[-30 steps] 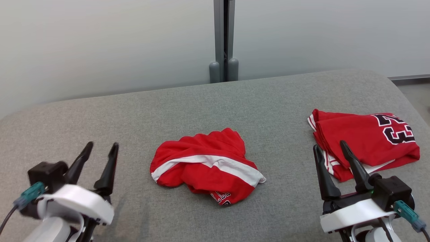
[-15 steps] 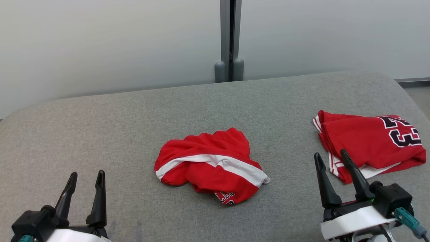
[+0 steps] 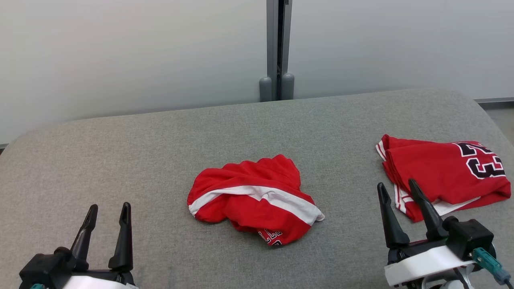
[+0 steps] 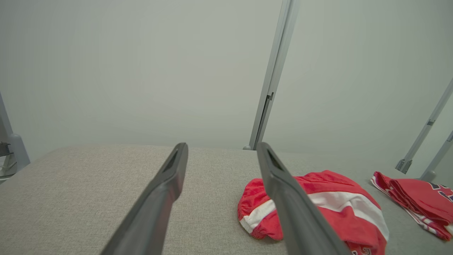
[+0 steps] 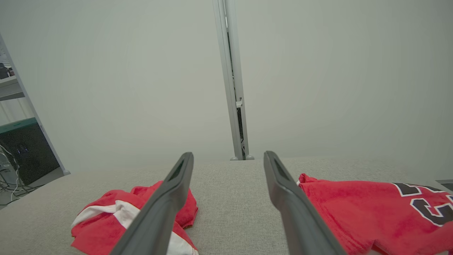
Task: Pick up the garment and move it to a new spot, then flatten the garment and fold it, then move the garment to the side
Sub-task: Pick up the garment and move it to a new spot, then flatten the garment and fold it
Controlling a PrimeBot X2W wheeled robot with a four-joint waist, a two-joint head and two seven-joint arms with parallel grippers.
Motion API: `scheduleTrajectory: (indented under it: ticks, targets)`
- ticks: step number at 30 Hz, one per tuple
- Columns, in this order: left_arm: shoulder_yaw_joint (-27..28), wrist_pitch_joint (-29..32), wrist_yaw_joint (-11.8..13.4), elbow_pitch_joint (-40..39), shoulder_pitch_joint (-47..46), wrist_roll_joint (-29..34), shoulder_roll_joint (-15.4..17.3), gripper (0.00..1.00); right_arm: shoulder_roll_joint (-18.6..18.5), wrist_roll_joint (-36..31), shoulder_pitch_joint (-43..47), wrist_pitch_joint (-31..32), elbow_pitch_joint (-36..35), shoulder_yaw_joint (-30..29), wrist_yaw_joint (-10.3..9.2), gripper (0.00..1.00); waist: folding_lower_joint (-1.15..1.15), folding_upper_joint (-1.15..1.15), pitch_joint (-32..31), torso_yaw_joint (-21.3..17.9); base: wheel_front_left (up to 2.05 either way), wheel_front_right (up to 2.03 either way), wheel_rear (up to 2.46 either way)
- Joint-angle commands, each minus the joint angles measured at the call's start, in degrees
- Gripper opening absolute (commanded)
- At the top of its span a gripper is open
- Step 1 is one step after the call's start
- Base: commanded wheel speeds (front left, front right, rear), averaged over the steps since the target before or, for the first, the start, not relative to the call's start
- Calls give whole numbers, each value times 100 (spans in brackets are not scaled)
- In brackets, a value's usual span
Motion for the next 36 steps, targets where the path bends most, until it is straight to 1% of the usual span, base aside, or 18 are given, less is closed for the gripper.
scheduleTrajectory:
  ticks: [1,5,9,16,17,18,24,29,36]
  targets:
    - [43,-23,-32,8,31,57,-17,100,-33,-6,-13,-41,29,11,1,100,0,0,-1,5,0,0,0]
    - [43,-23,-71,9,82,123,-63,100,-35,27,-73,102,156,60,1,100,0,0,3,34,0,0,0]
    - [9,-23,-107,26,78,161,-122,100,-31,124,-167,553,563,92,1,100,0,0,8,131,0,0,0]
    - [-78,-11,-160,118,-61,183,-194,100,-30,513,-627,1414,1757,142,1,100,0,0,1,473,0,0,0]
    - [-89,6,-173,141,-102,179,-184,100,-31,578,-795,1555,2088,191,1,100,0,0,3,600,0,0,0]
    - [-89,6,-173,141,-102,179,-184,100,-31,578,-795,1555,2088,191,1,100,0,0,3,600,0,0,0]
    - [-107,49,-211,159,-106,120,-131,100,-33,550,-1326,1993,2908,252,1,100,0,0,34,951,0,0,0]
    - [-107,69,-245,190,-144,75,-101,100,-29,470,-1656,2157,3424,278,1,100,0,0,93,1197,0,0,0]
    - [-99,98,-307,270,-248,18,-55,100,-35,639,-1933,2080,4020,478,1,100,0,0,203,1405,0,0,0]
